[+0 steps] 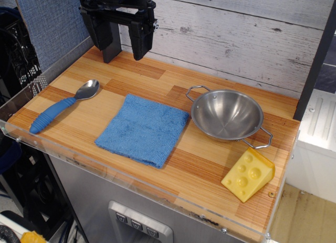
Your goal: Move the cheese to behind the blue cloth and spoon
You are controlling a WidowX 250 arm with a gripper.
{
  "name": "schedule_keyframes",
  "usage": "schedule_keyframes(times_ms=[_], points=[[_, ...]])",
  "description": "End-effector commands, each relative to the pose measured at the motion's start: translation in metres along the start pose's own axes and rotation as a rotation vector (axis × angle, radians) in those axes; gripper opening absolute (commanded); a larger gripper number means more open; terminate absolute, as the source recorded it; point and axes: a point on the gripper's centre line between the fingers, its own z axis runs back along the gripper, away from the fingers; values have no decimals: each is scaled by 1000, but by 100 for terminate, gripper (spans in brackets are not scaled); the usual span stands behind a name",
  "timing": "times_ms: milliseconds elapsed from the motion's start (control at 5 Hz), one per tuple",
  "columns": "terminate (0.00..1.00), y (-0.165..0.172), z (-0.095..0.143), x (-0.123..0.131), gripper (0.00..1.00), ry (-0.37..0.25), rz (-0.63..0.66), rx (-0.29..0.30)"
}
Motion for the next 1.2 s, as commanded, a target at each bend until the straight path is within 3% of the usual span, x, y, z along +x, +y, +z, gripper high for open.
schedule_keyframes(times_ms=[0, 200, 600, 1000], points=[[0, 0, 0, 0, 100, 0, 0, 0], [0, -7, 0, 1, 100, 1, -7, -14], [0, -89, -7, -9, 100, 11, -218, -47], [0, -178, -59, -43, 100, 81, -340, -55]])
